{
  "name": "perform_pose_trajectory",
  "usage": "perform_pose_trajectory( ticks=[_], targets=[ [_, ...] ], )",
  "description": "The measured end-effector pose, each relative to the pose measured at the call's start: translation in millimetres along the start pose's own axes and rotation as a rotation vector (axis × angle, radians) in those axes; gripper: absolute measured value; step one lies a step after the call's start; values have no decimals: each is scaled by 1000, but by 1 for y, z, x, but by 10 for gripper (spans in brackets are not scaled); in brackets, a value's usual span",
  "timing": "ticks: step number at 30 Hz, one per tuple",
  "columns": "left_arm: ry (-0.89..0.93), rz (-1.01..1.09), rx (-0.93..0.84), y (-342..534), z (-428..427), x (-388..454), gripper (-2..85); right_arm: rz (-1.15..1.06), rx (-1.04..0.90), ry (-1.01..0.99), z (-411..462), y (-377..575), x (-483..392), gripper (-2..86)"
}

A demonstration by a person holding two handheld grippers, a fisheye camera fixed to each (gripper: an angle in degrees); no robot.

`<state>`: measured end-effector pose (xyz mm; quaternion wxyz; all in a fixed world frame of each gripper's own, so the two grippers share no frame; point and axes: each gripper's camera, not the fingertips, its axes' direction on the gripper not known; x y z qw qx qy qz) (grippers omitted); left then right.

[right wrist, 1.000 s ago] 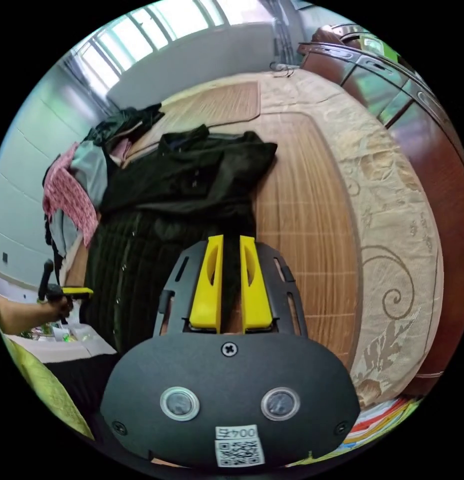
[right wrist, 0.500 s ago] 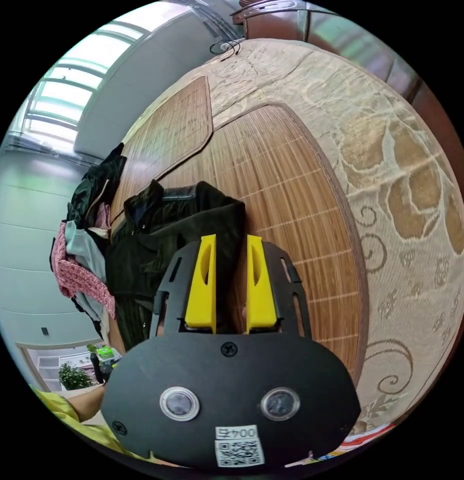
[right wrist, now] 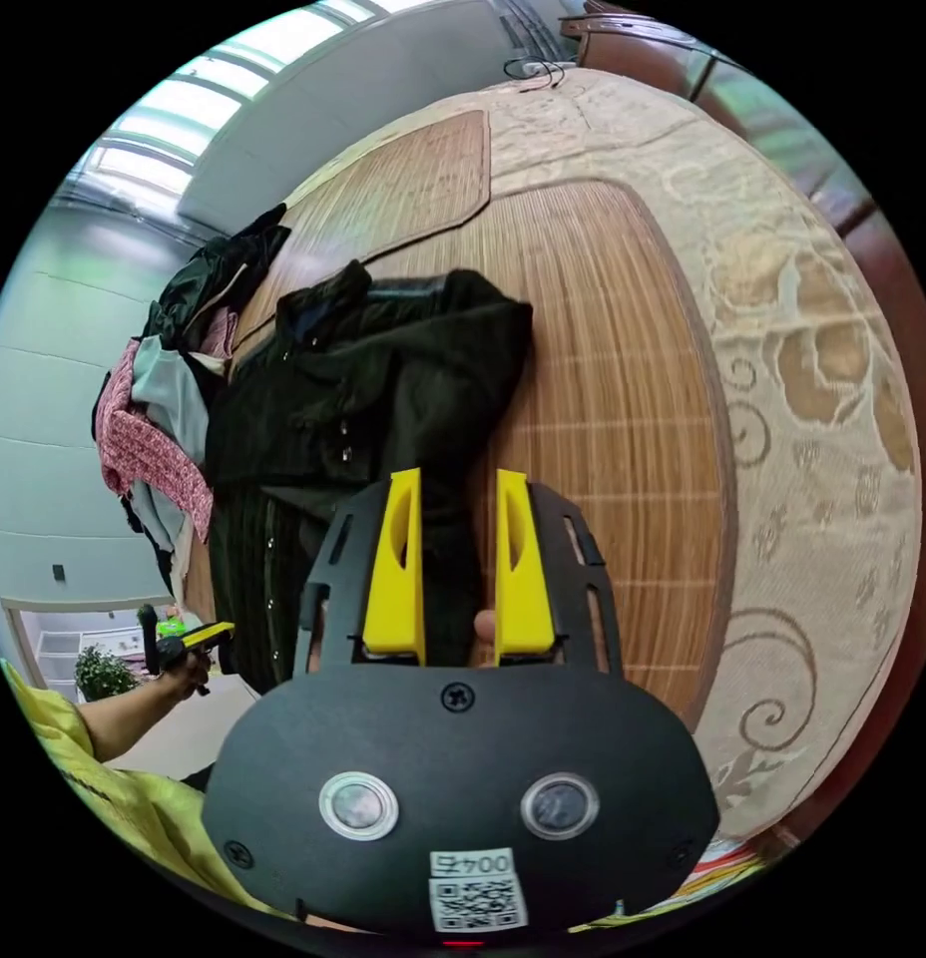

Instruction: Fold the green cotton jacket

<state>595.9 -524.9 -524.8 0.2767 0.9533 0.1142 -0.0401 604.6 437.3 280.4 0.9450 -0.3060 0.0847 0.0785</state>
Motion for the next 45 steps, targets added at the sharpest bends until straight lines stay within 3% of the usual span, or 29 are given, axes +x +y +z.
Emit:
perform_pose_trajectory(
  ticks=[5,7,11,15,17,20,28,32,37,45],
  targets=[
    [40,-2,-8,-1,6,-11,2,-108,-45,158,30,12,-26,4],
    [39,14,-11,-2,7,-13,2,-5,-55,200,14,16,-33,-3],
    [44,28,-11,-2,10,-18,1,2,-97,50,-6,69,-77,-6],
    [76,6,-25,-3,12,-28,1,86,-231,-67,39,143,-122,-6],
    [91,19,-39,-5,14,-33,1,119,-210,-112,57,165,-134,-6],
    [101,67,-53,-7,15,-38,2,147,-323,-18,100,187,-153,-5],
    [178,97,-26,-1,19,-61,1,69,-211,137,103,197,-211,-5],
    [199,118,2,6,19,-69,1,142,-187,132,103,201,-222,-5],
    [265,148,-5,9,12,-88,0,31,-167,196,106,206,-254,-5],
    [166,176,62,50,-17,-139,0,-65,-174,390,118,210,-312,-6]
  ],
)
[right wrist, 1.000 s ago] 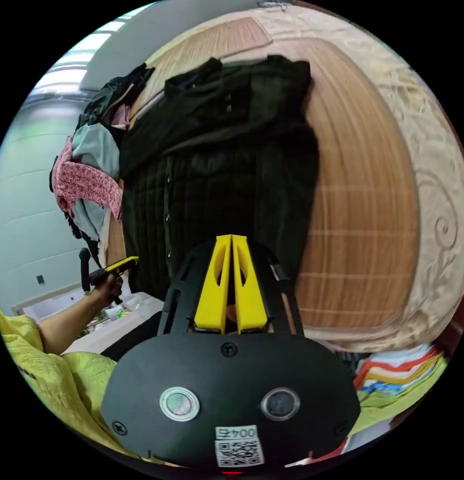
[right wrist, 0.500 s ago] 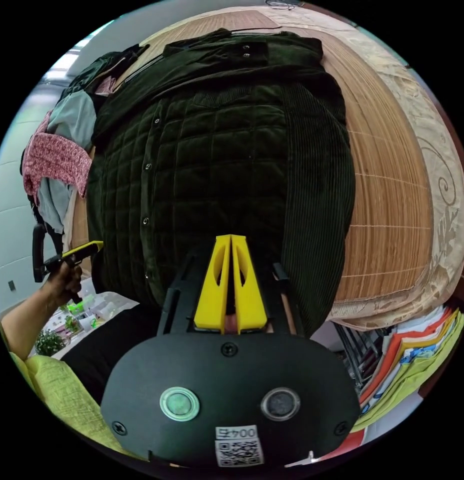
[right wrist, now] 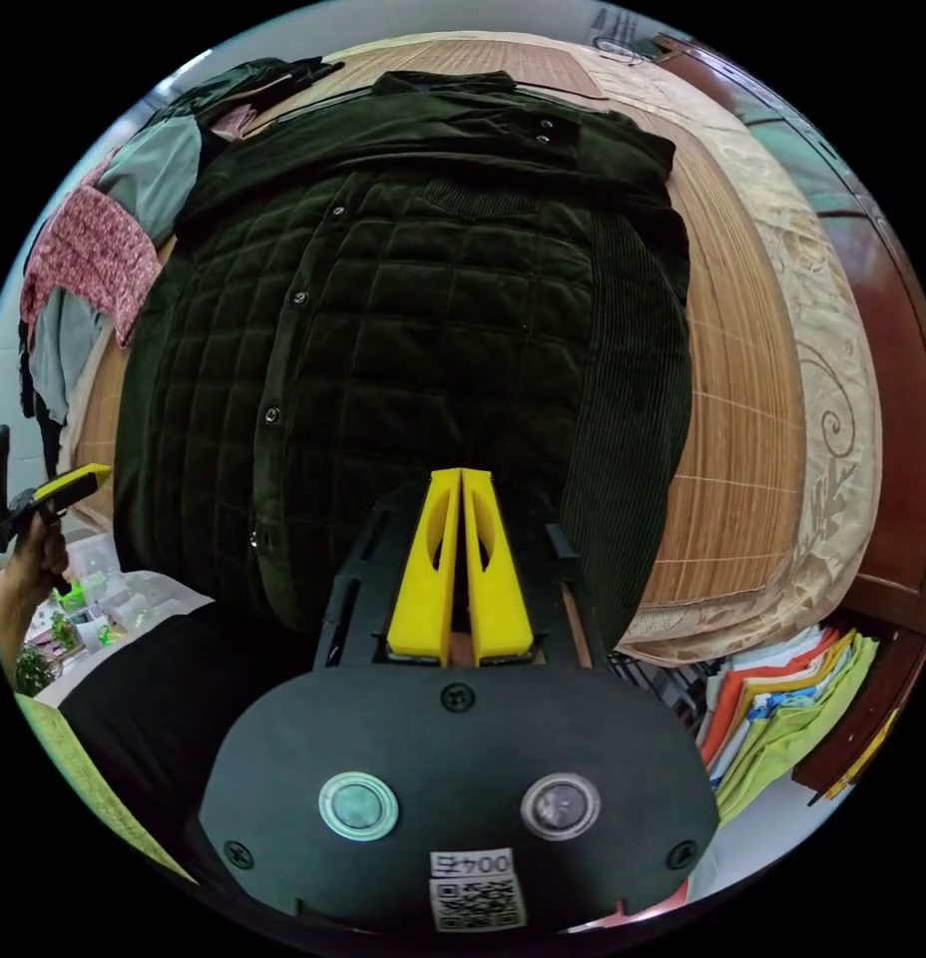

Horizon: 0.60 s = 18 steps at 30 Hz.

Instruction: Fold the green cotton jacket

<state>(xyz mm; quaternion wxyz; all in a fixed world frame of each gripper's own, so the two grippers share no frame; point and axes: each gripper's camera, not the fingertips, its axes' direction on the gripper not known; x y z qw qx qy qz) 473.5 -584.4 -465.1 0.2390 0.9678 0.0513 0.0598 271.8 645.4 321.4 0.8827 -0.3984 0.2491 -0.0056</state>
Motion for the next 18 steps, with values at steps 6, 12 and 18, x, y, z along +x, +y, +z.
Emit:
perform_pose_trajectory(
  ticks=[6,12,18],
  targets=[
    [25,-12,-36,31,-2,-16,3,-47,-18,100,-4,-1,-31,-6],
    [142,32,-99,47,10,-26,25,-62,-54,118,-6,-3,-41,-7],
    [206,18,-144,51,11,-43,91,-42,-78,37,-9,-3,-26,-7]
  ],
)
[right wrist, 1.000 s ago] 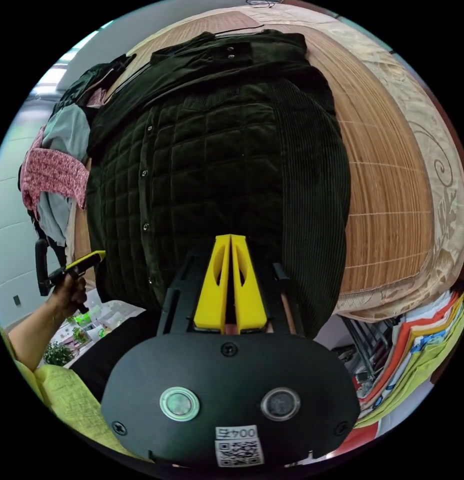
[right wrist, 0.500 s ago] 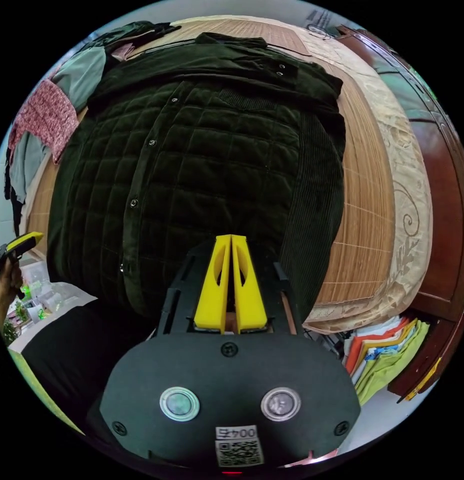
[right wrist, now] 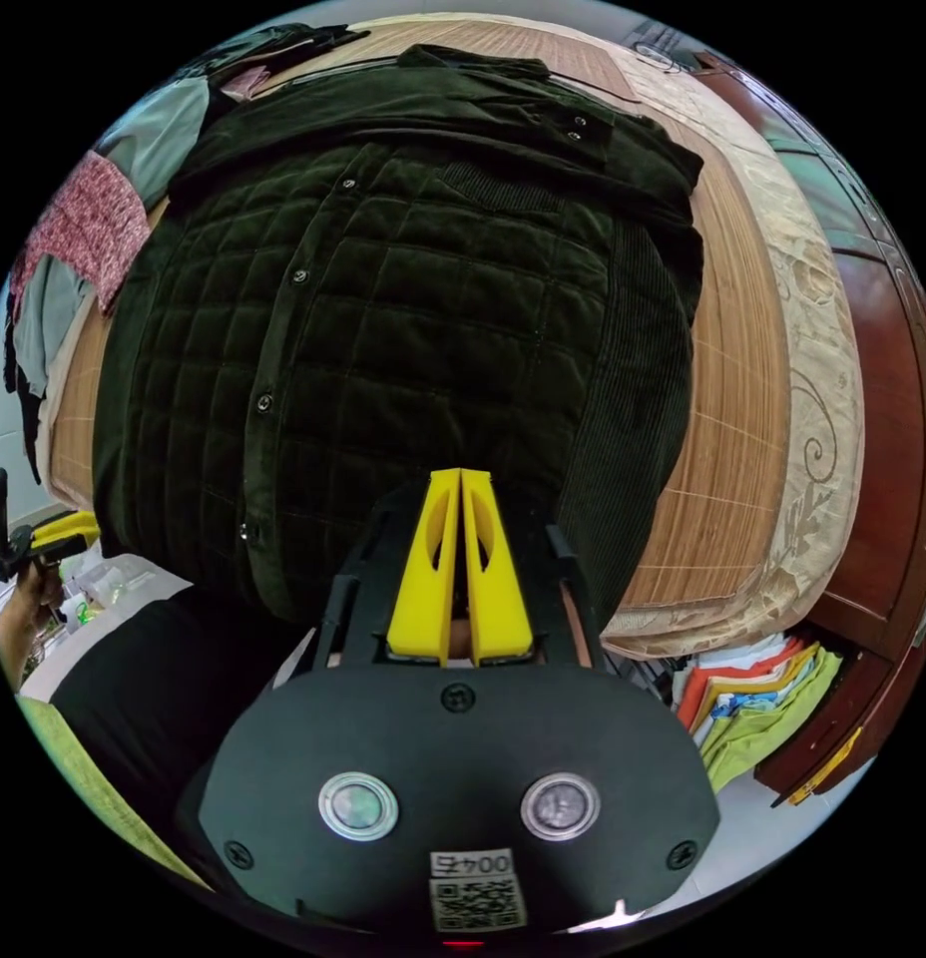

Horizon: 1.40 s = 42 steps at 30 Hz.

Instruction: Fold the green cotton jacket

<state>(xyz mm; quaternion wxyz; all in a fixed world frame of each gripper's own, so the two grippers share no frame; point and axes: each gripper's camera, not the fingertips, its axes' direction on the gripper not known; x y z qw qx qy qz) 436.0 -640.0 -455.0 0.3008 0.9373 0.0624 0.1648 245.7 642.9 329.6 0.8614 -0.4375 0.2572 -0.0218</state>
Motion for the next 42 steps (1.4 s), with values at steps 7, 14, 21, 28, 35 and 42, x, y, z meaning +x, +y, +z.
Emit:
perform_pose_trajectory(
  ticks=[7,14,21,28,35,42],
  targets=[
    [-12,119,-82,-20,4,19,121,9,1,-127,3,8,31,-7],
    [-32,69,-127,-36,-2,25,121,1,-13,-227,11,14,62,-6],
    [-59,71,-201,-52,-10,30,116,47,-40,-540,18,33,133,33],
    [-34,96,-305,-70,-22,32,118,131,-196,-563,42,152,220,75],
    [-24,179,-450,-90,-35,36,124,46,-362,-548,96,167,237,98],
    [-31,268,-605,-96,-44,31,126,-96,-429,-596,132,134,235,112]
  ],
)
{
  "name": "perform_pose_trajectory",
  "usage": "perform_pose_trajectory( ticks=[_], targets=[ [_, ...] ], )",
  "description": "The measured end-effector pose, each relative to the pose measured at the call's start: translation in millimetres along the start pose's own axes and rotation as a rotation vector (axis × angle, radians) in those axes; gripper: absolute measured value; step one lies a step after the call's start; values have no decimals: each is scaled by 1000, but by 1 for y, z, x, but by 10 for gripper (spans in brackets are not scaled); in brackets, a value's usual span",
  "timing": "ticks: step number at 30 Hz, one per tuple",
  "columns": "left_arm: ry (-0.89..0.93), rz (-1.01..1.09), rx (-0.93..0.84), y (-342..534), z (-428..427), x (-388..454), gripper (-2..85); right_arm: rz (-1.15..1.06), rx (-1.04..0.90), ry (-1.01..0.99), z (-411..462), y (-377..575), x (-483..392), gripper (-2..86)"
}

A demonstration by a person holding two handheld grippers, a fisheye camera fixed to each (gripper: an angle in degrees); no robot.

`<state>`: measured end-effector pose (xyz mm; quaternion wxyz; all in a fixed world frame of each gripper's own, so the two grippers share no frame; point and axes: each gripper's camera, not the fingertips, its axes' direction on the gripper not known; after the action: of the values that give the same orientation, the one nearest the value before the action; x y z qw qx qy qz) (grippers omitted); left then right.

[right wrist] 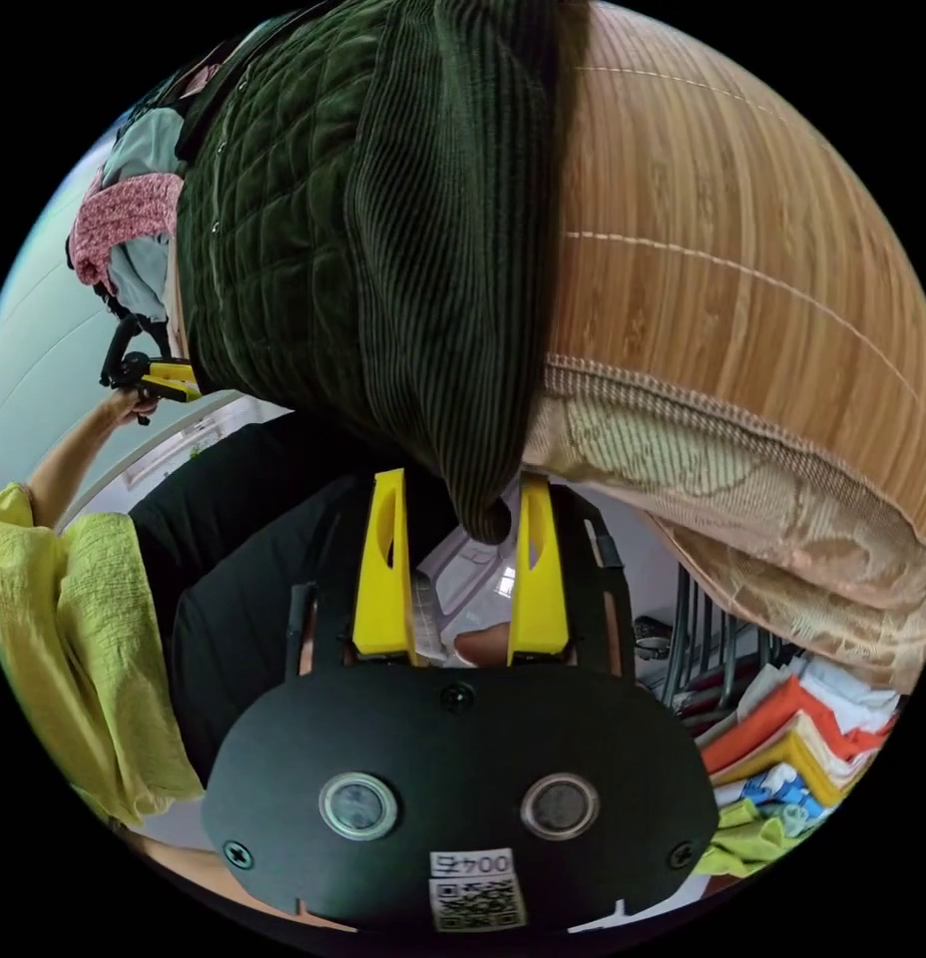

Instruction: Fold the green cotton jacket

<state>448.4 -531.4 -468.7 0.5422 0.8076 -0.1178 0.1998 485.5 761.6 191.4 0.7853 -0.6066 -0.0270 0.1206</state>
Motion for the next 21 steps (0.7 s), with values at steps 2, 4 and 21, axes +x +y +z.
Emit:
perform_pose_trajectory(
  ticks=[2,4,21],
  targets=[
    [22,-14,3,5,0,-5,126,-6,4,-32,0,-2,5,114],
    [76,-26,46,8,-4,-8,125,-8,-2,-28,1,0,11,115],
    [276,-73,143,95,-10,-25,45,-39,-38,-224,-27,47,32,96]
  ],
)
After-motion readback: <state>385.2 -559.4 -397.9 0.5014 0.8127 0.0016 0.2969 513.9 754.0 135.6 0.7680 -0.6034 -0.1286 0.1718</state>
